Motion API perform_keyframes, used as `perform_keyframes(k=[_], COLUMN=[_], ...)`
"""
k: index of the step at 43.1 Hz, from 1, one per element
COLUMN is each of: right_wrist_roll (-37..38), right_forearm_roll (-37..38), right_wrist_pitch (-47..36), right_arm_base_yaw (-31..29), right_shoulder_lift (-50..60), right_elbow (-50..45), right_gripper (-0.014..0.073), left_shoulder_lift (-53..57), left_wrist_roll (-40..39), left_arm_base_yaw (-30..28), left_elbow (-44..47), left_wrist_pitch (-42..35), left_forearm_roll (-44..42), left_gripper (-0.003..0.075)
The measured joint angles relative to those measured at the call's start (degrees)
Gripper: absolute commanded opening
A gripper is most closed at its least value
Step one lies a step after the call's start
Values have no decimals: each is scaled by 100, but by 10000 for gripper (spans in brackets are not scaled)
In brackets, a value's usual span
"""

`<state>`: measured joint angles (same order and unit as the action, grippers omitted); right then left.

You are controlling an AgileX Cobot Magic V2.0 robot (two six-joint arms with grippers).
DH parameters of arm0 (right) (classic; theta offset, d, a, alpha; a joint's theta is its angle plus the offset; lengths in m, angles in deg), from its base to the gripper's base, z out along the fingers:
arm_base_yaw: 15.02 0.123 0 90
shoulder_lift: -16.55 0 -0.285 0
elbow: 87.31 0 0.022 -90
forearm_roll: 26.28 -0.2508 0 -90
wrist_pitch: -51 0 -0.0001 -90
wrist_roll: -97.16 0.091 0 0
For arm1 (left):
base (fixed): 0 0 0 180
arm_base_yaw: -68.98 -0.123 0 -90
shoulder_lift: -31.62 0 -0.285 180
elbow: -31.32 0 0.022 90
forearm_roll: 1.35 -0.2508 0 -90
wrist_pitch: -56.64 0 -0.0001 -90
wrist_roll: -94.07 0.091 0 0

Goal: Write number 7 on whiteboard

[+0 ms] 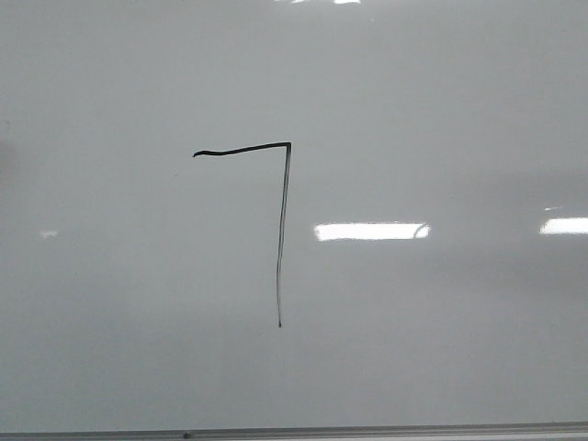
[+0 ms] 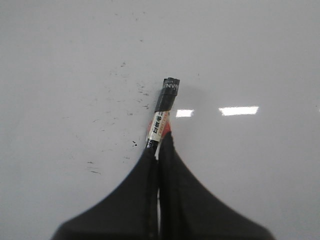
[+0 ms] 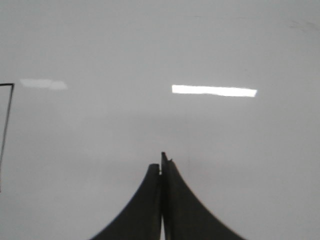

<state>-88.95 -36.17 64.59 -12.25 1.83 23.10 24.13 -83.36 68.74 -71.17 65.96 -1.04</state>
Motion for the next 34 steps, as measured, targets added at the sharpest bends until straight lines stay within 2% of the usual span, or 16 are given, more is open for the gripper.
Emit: perform_keyframes(k=[4,9,34], right_wrist_roll=[552,829,909], right_forearm_roll=[228,386,748], right_wrist_pitch=[-80,-115,30], right_arm_base_yaw=[-256,-451,-473], right_shoulder_lift=[273,567,754], right_elbow=[-319,-702,-910], right_gripper=[-69,-69,-69], left_shoulder_lift=[0,0,0], left_wrist_roll=[0,0,9], left_arm_base_yaw=[0,0,0], left_elbow=[0,0,0], left_wrist_pitch=[0,0,0], left_forearm_roll=[0,0,0], left_gripper=[-20,-20,-20])
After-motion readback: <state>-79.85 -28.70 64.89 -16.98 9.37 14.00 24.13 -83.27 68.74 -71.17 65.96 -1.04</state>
